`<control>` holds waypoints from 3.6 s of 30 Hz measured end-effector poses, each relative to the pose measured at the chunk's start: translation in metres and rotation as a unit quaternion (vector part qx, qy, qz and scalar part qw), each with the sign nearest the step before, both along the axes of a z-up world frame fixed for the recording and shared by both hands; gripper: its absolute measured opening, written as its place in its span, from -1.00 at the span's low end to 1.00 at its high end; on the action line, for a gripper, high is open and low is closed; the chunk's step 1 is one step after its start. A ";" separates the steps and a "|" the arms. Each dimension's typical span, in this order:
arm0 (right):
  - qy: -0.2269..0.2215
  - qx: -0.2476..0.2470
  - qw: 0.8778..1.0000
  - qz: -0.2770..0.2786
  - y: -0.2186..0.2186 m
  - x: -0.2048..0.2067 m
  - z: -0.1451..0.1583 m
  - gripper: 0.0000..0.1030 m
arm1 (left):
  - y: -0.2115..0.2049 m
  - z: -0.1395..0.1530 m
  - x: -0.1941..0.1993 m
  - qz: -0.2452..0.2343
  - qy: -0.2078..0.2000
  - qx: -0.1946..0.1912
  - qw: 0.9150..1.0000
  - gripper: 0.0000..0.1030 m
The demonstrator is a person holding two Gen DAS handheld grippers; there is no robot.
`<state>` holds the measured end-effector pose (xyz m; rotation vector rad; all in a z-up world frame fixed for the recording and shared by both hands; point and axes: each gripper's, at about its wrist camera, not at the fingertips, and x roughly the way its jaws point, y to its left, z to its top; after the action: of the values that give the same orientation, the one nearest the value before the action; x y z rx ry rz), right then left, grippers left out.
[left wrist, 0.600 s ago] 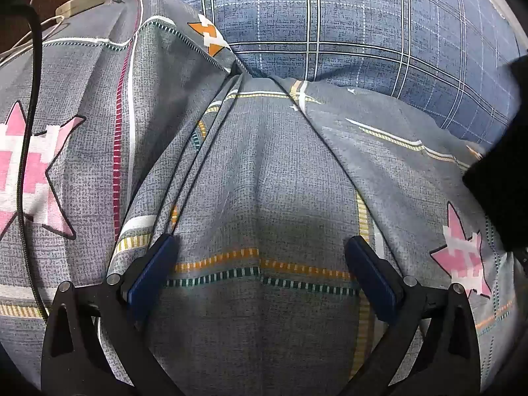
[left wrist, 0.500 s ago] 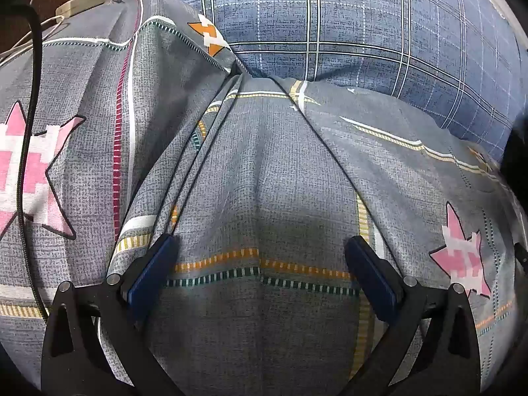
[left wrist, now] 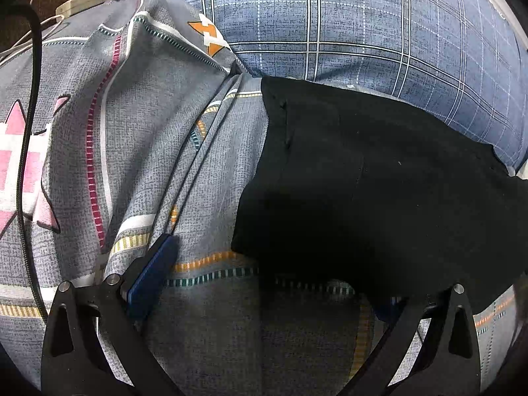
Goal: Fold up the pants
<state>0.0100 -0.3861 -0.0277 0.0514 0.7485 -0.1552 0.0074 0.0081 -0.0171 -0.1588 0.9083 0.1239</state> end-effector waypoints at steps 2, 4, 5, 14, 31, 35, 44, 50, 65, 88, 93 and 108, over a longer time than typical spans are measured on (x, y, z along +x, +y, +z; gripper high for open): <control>0.000 0.000 1.000 0.000 0.000 -0.001 0.000 1.00 | 0.001 0.000 0.000 0.000 0.000 -0.001 1.000 0.99; 0.000 0.000 1.000 0.000 0.000 -0.001 0.000 1.00 | 0.001 -0.001 0.000 0.000 0.000 0.000 1.000 0.99; 0.000 0.000 1.000 0.000 0.000 -0.001 0.000 1.00 | 0.002 -0.001 0.001 0.000 0.000 -0.001 1.000 0.99; 0.005 -0.009 1.000 -0.002 0.004 0.000 0.000 1.00 | 0.000 0.001 0.000 0.001 0.001 0.001 1.000 0.99; -0.090 0.057 0.988 0.110 0.044 -0.066 0.061 0.89 | -0.027 0.085 -0.074 -0.012 -0.053 -0.002 0.999 0.98; -0.096 0.062 0.984 0.134 0.059 -0.072 0.070 0.89 | -0.035 0.098 -0.077 -0.015 -0.065 0.004 0.998 0.98; -0.085 0.078 0.982 0.149 0.062 -0.079 0.082 0.89 | -0.057 0.103 -0.080 -0.035 -0.068 0.010 0.997 0.98; -0.084 0.068 0.983 0.145 0.064 -0.079 0.084 0.89 | -0.068 0.103 -0.077 -0.044 -0.066 0.015 0.997 0.98; -0.049 0.073 0.988 0.129 0.047 -0.066 0.063 0.89 | -0.062 0.084 -0.075 -0.042 -0.041 -0.050 0.997 0.98; -0.009 0.171 0.985 -0.009 -0.084 0.051 0.027 0.61 | -0.054 0.023 -0.019 0.016 0.013 -0.150 0.988 0.98; -0.024 0.152 0.988 0.006 -0.078 0.086 0.019 -0.32 | -0.062 0.023 -0.002 -0.006 0.005 -0.157 0.988 0.04; -0.100 0.150 0.984 -0.006 -0.103 -0.053 0.098 -0.92 | -0.020 0.065 -0.050 -0.081 -0.027 -0.180 0.980 -0.81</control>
<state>-0.0432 -0.4889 0.0707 0.3546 0.5654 -0.0462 -0.0425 -0.0118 0.0476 -0.4210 0.8793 -0.1969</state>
